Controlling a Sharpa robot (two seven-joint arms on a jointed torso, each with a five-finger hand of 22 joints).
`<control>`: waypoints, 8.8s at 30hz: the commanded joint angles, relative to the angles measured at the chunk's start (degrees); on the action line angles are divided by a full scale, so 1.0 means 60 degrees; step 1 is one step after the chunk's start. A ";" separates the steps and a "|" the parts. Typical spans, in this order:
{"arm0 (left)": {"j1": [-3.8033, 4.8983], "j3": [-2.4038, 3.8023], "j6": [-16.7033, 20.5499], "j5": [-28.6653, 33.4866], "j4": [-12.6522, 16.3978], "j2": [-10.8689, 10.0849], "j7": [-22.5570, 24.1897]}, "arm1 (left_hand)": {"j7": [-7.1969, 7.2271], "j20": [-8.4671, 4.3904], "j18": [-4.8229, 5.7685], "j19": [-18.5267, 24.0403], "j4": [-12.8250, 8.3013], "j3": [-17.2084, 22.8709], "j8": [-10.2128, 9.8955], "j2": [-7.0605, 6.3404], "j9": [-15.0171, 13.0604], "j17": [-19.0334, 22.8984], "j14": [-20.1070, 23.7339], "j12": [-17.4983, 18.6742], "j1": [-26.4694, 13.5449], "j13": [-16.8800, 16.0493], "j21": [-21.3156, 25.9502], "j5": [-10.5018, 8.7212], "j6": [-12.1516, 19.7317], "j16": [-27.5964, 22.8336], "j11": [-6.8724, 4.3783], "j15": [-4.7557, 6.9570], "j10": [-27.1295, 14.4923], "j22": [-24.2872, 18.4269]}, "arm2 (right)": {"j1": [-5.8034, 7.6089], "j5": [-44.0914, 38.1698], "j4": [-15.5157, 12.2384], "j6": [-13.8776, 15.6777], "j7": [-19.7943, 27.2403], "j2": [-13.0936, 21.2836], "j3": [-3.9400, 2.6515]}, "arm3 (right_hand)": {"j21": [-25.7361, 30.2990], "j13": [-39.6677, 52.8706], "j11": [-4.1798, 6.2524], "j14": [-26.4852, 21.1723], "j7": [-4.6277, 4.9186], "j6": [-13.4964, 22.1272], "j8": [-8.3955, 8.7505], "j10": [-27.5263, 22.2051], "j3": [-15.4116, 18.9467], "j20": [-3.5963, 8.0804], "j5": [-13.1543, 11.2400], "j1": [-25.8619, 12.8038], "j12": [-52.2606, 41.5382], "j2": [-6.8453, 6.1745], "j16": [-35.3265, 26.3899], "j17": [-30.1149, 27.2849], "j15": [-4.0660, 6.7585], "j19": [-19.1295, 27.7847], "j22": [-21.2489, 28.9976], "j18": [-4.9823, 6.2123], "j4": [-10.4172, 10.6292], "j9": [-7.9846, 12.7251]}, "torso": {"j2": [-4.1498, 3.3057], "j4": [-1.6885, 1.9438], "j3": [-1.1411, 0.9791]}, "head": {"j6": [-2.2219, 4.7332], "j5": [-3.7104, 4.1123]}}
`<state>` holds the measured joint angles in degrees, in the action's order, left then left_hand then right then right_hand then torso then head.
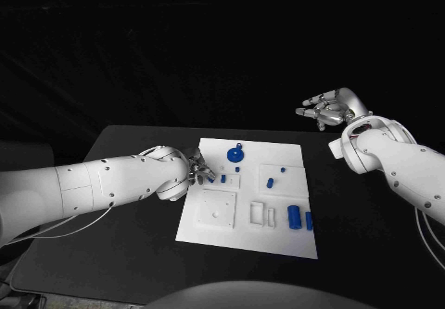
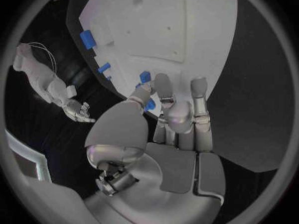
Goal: Assemble the parts on the task board
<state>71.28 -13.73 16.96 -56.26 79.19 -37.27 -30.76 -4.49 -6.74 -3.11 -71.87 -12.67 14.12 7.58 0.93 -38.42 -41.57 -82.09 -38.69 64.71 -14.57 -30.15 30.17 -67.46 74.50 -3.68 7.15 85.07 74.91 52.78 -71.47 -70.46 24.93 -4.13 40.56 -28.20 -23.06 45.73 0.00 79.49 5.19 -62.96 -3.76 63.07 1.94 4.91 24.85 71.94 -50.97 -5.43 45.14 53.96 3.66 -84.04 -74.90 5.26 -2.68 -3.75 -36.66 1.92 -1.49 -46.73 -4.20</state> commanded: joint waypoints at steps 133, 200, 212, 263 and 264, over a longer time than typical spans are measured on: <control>-0.0609 -0.0021 0.1553 -0.0236 0.0407 -0.0266 -0.0024 | 0.1073 0.0197 -0.0232 -0.0030 0.0227 0.0109 0.0396 -0.0086 0.0001 -0.0205 -0.0001 -0.0125 0.0319 0.0023 -0.0043 0.0202 -0.1416 0.0154 -0.0217 0.0002 0.0294 0.0118 | -0.0018 0.0027 0.0003 -0.0126 0.0089 0.0057 -0.0004 | -0.0017 -0.0012 0.0034 -0.0008 -0.0005 -0.0035 0.0032 -0.0003 -0.0054 -0.0002 0.0107 -0.0092 -0.0038 0.0015 0.0049 -0.0013 0.0029 -0.0187 -0.0414 0.0109 0.0105 0.0012 | -0.0003 -0.0005 -0.0002 | -0.0047 -0.0021; -0.0587 -0.0015 0.0434 -0.1215 0.0251 0.0128 -0.0069 | 0.1186 0.0354 -0.0369 0.0091 -0.0208 0.0340 0.0043 -0.0125 -0.2419 -0.0588 -0.0024 -0.0422 -0.0210 0.0041 -0.0319 0.1104 -0.1607 0.0451 -0.0265 -0.0017 0.0290 0.0103 | -0.0019 0.0072 0.0056 -0.0288 0.0099 -0.0024 -0.0003 | 0.0055 -0.0017 0.0029 -0.0016 0.0000 -0.0012 0.0032 -0.0017 -0.0023 -0.0003 0.0116 -0.0097 -0.0032 0.0039 0.0042 -0.0017 0.0028 -0.0185 -0.0402 0.0112 0.0123 0.0012 | -0.0006 -0.0006 -0.0001 | -0.0065 -0.0038; -0.0584 -0.0013 0.0532 -0.1161 0.0133 0.0234 -0.0015 | 0.1186 0.0373 -0.0389 0.0075 0.0057 0.0255 -0.0014 -0.0171 -0.2502 -0.0428 -0.0016 -0.0392 -0.0224 0.0100 -0.0264 0.1050 -0.1583 0.0364 -0.0244 -0.0009 0.0291 0.0070 | -0.0019 0.0076 0.0063 -0.0298 0.0101 -0.0026 -0.0003 | 0.0061 -0.0018 0.0027 -0.0019 0.0000 -0.0010 0.0031 -0.0021 -0.0022 -0.0004 0.0128 -0.0115 -0.0031 0.0036 0.0042 -0.0017 0.0027 -0.0183 -0.0403 0.0111 0.0150 0.0012 | -0.0003 -0.0002 -0.0005 | -0.0058 -0.0014; 0.0482 0.0011 -0.2194 0.0026 -0.0528 0.0510 -0.0171 | 0.1062 0.0133 -0.0075 0.0128 0.0614 -0.0023 0.0076 0.0339 -0.2911 0.0150 0.0155 -0.0066 0.0299 0.0180 0.0034 -0.1013 -0.0893 0.0012 -0.0165 -0.0023 0.0278 0.0050 | -0.0041 0.0092 0.0173 -0.0438 0.0097 -0.0164 -0.0002 | 0.0078 -0.0017 0.0026 -0.0026 0.0002 0.0002 0.0033 -0.0028 -0.0013 -0.0006 0.0138 -0.0102 -0.0034 0.0028 0.0041 -0.0018 0.0025 -0.0182 -0.0401 0.0111 0.0188 0.0013 | -0.0012 -0.0009 0.0001 | -0.0029 -0.0044; 0.0503 0.0011 -0.2292 0.0042 -0.0567 0.0539 -0.0189 | 0.1062 0.0123 -0.0063 0.0128 0.0612 -0.0033 0.0088 0.0350 -0.2938 0.0157 0.0157 -0.0060 0.0307 0.0173 0.0040 -0.1021 -0.0872 0.0010 -0.0165 -0.0022 0.0278 0.0052 | -0.0042 0.0092 0.0171 -0.0442 0.0095 -0.0166 -0.0002 | 0.0078 -0.0017 0.0026 -0.0026 0.0002 0.0002 0.0033 -0.0028 -0.0013 -0.0006 0.0138 -0.0102 -0.0034 0.0028 0.0041 -0.0018 0.0025 -0.0182 -0.0401 0.0111 0.0188 0.0013 | -0.0015 -0.0012 -0.0002 | -0.0026 -0.0051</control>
<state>74.15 -13.69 7.58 -57.99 75.98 -34.25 -31.70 -3.95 -5.75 -3.98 -71.06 -8.94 14.18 7.51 1.46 -53.38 -40.67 -81.57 -39.19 65.39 -13.45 -30.22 24.13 -67.14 74.76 -3.05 7.08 86.05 74.94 52.57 -70.86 -69.44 23.10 -4.08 39.62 -28.19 -22.80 45.69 0.00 79.49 5.19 -62.96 -3.76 63.07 1.87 4.91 25.30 71.72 -50.97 -5.20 45.14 53.93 3.66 -84.04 -74.90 5.26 -1.98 -3.75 -36.71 1.87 -1.51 -46.87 -4.44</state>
